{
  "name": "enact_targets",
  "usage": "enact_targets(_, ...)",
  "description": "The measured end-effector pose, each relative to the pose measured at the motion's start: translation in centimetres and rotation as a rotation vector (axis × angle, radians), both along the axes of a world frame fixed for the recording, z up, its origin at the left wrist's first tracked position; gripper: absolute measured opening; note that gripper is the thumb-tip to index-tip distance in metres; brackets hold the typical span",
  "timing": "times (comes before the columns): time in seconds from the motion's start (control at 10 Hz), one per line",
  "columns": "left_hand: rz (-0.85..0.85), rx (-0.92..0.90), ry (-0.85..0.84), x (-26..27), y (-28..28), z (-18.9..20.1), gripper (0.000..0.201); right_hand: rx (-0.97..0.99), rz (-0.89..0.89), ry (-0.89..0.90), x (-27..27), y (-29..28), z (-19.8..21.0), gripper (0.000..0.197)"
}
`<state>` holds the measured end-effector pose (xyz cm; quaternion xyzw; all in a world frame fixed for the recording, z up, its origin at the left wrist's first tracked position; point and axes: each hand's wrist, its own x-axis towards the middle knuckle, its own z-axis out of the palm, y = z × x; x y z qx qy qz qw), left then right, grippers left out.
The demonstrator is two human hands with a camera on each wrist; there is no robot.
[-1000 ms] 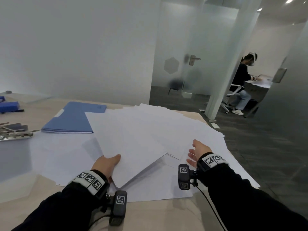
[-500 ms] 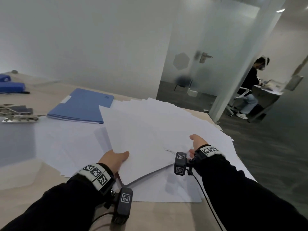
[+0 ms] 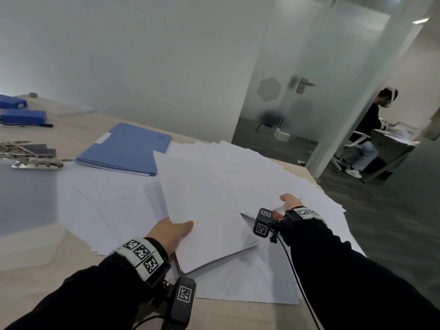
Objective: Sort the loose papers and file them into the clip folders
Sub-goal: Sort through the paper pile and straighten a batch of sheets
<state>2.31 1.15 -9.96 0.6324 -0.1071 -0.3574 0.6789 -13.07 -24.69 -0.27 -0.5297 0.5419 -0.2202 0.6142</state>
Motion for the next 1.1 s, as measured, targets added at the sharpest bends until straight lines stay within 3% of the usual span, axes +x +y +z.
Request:
enact_targets(0.1,-0.004,-0.003,0.010,0.0,0.0,0.0,0.049,0.078,0.012,-0.002,0.9,0.0,-1.2,0.022)
enact_targets(0.2,-0.002,-0.008,0.017,-0.3,0.1,0.2,0.034,0.090,0.102,0.041,1.9,-0.2,-2.2,0.014)
enact_targets(0.3,-0.009,0.005,0.003,-0.3,0.1,0.3,0.048,0.048,0.201,0.131,2.1,0.1,-2.8,0.036)
enact_targets(0.4,-0.018,0.021,-0.012,-0.4,0.2,0.5,0.045,0.037,0.166,0.161,2.4,0.2,-2.7,0.052)
enact_targets(0.5,-0.011,0.033,-0.012,-0.6,0.2,0.8,0.047,-0.232,0.305,0.465,1.1,1.1,-1.2,0.038)
enact_targets(0.6,-0.020,0.059,-0.018,-0.5,0.3,1.0,0.048,-0.436,0.261,0.617,-1.3,0.4,-0.5,0.023)
enact_targets(0.7,-0.059,0.090,-0.039,-0.2,0.3,0.8,0.059,-0.474,0.169,0.600,-4.4,-1.2,-1.7,0.041)
enact_targets(0.8,-0.077,0.129,-0.059,0.6,-0.1,-0.4,0.081,-0.442,0.129,0.617,-7.5,-0.7,-1.4,0.036)
enact_targets(0.9,-0.087,0.172,-0.083,-0.4,-0.1,1.3,0.077,-0.422,0.154,0.589,-10.3,-0.2,-2.2,0.033)
enact_targets(1.0,-0.128,0.316,-0.158,-2.3,-0.5,4.0,0.056,-0.435,0.181,0.472,-12.4,1.0,-2.9,0.017)
enact_targets(1.1,-0.205,0.428,-0.257,-3.5,-1.9,4.9,0.047,-0.391,0.260,0.433,-13.9,2.4,-3.5,0.018)
